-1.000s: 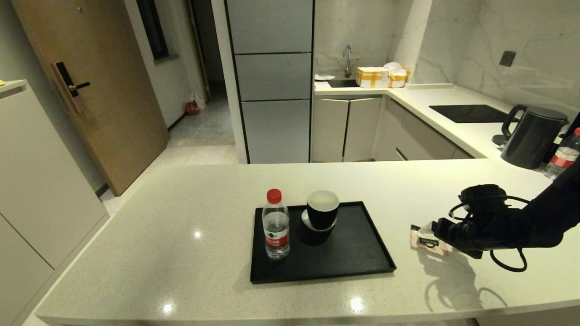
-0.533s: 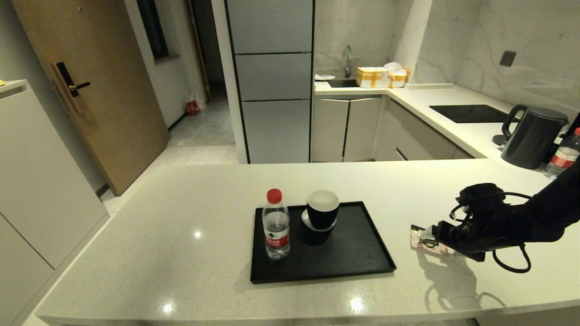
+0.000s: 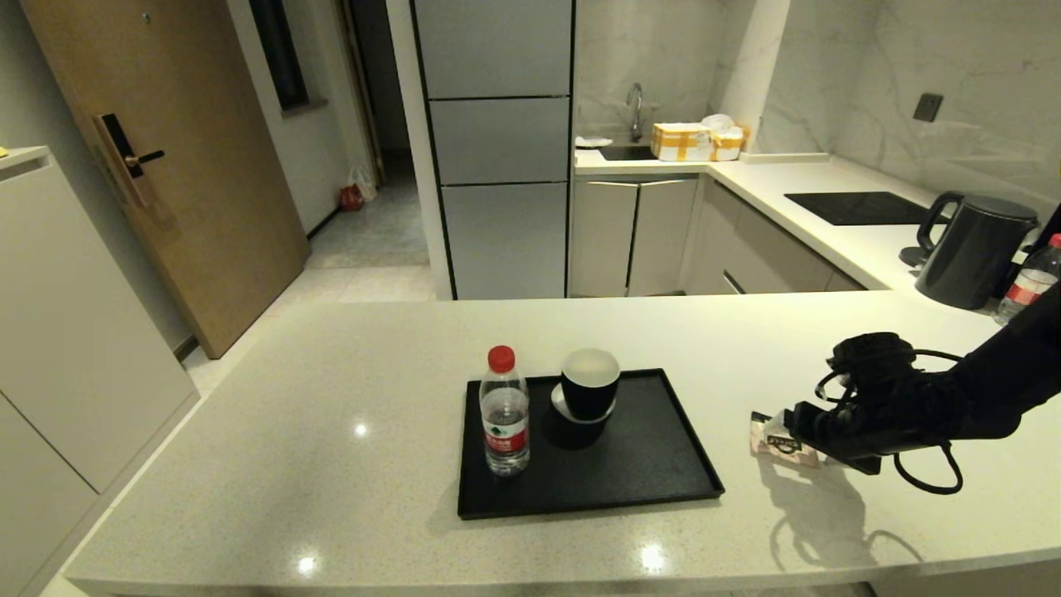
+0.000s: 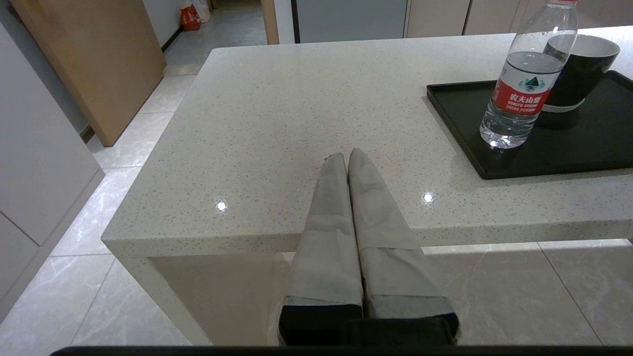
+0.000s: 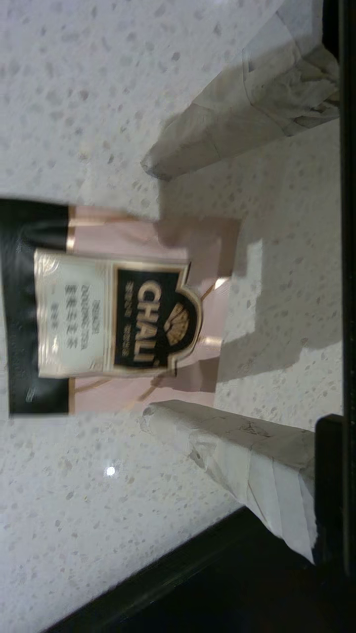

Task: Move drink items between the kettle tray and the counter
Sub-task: Pick up the tea bag

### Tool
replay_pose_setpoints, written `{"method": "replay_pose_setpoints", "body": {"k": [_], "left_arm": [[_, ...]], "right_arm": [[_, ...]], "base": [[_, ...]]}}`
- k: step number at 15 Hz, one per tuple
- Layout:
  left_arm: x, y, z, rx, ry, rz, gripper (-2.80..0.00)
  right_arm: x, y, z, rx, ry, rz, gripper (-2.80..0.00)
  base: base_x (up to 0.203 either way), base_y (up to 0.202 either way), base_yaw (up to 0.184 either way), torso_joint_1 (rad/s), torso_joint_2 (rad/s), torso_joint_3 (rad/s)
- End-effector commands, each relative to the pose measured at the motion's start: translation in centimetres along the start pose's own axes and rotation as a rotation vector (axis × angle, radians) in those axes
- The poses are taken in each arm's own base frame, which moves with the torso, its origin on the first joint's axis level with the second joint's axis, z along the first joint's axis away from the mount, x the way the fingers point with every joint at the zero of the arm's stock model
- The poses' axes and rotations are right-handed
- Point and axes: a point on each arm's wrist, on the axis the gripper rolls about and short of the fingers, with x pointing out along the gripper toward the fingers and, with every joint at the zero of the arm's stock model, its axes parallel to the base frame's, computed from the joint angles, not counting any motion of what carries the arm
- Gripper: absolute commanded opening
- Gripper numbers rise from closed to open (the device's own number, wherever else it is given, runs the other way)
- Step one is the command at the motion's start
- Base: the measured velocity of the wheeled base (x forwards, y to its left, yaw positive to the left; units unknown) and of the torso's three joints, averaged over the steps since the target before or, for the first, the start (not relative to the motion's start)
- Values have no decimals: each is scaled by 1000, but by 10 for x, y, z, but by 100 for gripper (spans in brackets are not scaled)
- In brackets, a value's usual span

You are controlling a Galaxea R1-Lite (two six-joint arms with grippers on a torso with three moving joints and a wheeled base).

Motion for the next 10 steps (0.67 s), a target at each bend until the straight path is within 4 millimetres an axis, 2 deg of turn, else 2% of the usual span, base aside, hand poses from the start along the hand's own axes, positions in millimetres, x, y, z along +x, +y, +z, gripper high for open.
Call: {"method": "replay_pose_setpoints", "body": {"k": [1,6,7,10], "left_arm": [[0,0,0,1,-2,1,-280],[0,0,0,-1,-2,1,-280],[0,0,0,-1,-1,1,-280],[0,0,0,-1,-2,1,-280]], "right_arm": [[5,5,-3,-6,8,7,0],[7,6,-2,-6,7,5,0],[9,6,-2,-7,11,2,-280],[9,7,-2,-10,9,0,-280]], "base": [[0,0,0,0,0,0],[0,0,0,0,0,0],[0,0,0,0,0,0],[0,0,0,0,0,0]]}}
